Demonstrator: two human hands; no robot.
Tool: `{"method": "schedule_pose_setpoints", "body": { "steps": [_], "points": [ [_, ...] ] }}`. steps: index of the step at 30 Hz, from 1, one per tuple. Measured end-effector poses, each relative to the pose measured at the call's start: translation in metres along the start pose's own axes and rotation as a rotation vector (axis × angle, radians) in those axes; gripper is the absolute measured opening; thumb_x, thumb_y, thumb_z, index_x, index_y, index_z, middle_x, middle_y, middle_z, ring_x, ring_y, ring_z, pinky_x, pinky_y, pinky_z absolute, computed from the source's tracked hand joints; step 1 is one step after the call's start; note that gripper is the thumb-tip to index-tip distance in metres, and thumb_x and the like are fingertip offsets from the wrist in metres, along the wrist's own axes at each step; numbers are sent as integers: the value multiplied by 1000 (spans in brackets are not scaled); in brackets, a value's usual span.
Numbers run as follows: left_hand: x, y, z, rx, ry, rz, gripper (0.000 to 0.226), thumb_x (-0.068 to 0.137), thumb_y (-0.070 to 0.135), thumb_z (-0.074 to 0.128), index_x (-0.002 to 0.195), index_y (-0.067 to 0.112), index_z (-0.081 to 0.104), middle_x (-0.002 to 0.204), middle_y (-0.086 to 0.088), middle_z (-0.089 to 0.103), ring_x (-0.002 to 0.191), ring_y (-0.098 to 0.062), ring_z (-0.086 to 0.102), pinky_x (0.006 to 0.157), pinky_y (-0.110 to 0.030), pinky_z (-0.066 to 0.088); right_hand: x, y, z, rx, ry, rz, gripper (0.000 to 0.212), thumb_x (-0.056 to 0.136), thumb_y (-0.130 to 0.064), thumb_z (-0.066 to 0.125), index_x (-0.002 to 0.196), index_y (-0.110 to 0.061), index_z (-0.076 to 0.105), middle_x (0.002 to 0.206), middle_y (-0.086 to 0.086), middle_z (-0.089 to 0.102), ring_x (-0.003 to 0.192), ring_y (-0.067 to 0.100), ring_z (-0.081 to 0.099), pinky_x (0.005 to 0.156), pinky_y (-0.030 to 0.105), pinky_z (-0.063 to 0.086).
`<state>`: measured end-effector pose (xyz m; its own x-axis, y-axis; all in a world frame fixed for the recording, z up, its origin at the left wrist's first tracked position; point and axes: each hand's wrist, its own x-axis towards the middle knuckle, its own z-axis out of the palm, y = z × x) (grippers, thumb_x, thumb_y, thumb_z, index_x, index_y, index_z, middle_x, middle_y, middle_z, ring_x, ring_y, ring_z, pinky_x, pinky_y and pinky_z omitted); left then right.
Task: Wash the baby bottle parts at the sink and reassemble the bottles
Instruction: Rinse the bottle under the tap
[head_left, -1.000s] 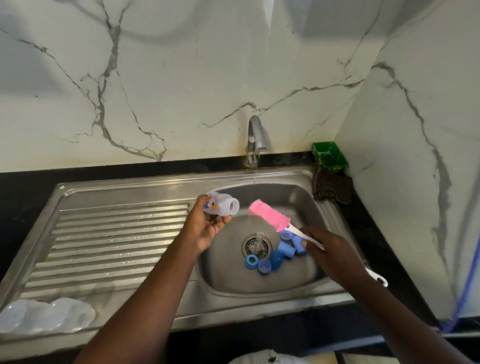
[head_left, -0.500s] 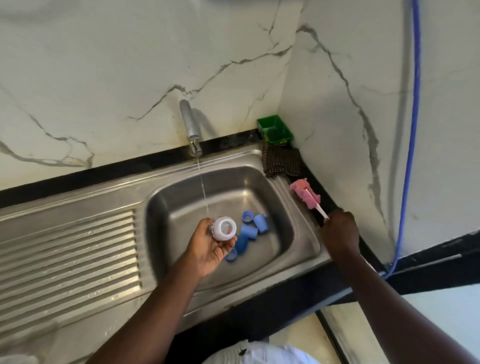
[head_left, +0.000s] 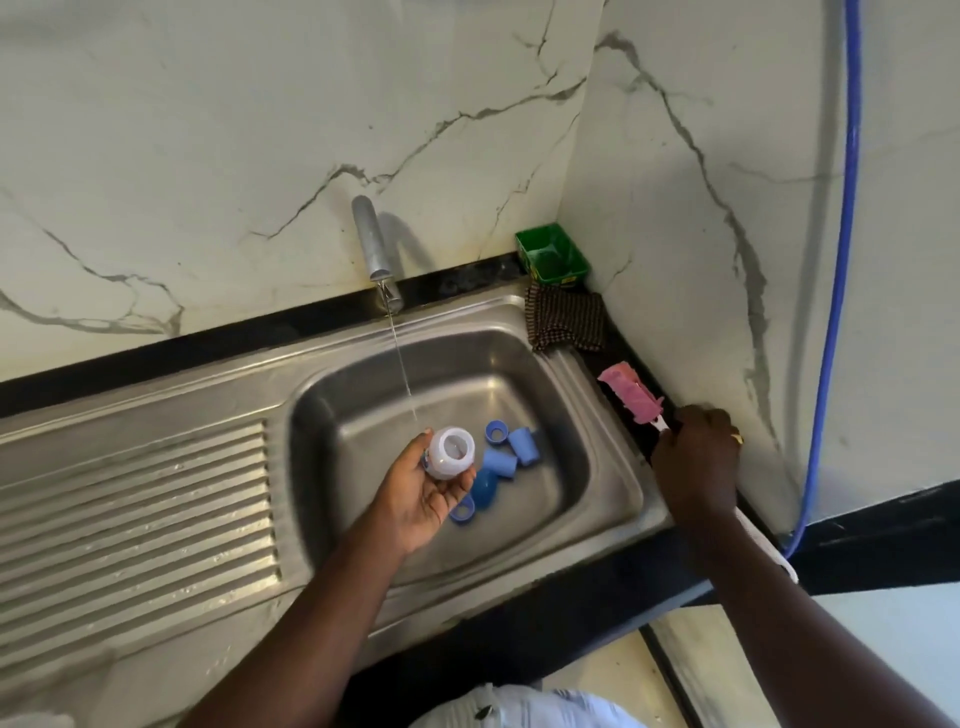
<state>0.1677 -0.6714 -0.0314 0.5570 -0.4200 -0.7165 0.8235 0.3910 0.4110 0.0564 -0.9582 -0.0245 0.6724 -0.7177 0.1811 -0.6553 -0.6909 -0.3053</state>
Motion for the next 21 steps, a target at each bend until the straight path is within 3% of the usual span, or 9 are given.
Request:
{"method": "schedule_pose_setpoints", "body": {
  "steps": [3, 6, 8, 10, 14, 17, 19, 21],
  "points": [
    [2, 8, 2, -40, 18, 20, 43, 102, 39, 50, 117, 1, 62, 91, -20, 73, 75, -27, 71, 63, -29, 60, -4, -43, 5, 173, 52, -284, 21, 85, -8, 68, 105, -3, 67, 100, 19, 65, 90, 35, 62, 78, 34, 46],
    [8, 20, 3, -99, 51, 47, 45, 100, 43, 54, 117, 1, 60, 102, -23, 70, 81, -32, 72, 64, -35, 63, -14, -104, 25, 511, -261, -439, 34, 86, -35, 64, 110, -13, 68, 106, 5, 69, 97, 22, 65, 89, 28, 46],
    [14, 32, 3, -116, 51, 78, 51, 98, 46, 55, 123, 2, 60, 110, -23, 70, 80, -31, 75, 67, -35, 64, -22, -149, 31, 694, -571, -411, 41, 84, -46, 65, 119, -25, 63, 114, -7, 67, 106, 13, 64, 94, 32, 51],
    [19, 43, 4, -54, 58, 105, 55, 99, 50, 53, 128, 4, 61, 108, -19, 73, 88, -26, 74, 75, -36, 62, -23, -183, 41, 793, -747, -394, 35, 84, -42, 71, 117, -33, 62, 114, -11, 68, 108, 10, 65, 94, 36, 53],
    [23, 79, 1, 217, 145, 93, 59, 97, 64, 45, 119, 11, 64, 114, -19, 71, 107, -33, 68, 77, -42, 59, -5, -241, 63, 876, -813, -321, 21, 85, -31, 72, 104, -32, 63, 105, -1, 72, 99, 17, 69, 92, 44, 55],
    [27, 105, -3, 396, 285, 326, 31, 103, 40, 50, 119, 15, 60, 119, -12, 65, 102, -24, 61, 80, -36, 53, 12, -269, 76, 912, -910, -218, 21, 87, -35, 70, 103, -25, 63, 110, 10, 70, 100, 26, 67, 93, 46, 55],
    [31, 122, -7, 528, 232, 529, 21, 104, 25, 50, 122, 19, 59, 125, -6, 63, 107, -18, 58, 87, -32, 51, 23, -286, 82, 891, -925, -136, 43, 76, -55, 68, 105, -24, 66, 110, 11, 70, 100, 29, 69, 92, 52, 56],
    [34, 132, -5, 635, 174, 606, 25, 102, 19, 55, 126, 17, 60, 119, 2, 63, 108, -15, 59, 90, -31, 51, 33, -296, 83, 898, -921, -66, 51, 81, -54, 66, 117, -18, 66, 114, 13, 70, 101, 31, 68, 90, 54, 56]
  ]
}}
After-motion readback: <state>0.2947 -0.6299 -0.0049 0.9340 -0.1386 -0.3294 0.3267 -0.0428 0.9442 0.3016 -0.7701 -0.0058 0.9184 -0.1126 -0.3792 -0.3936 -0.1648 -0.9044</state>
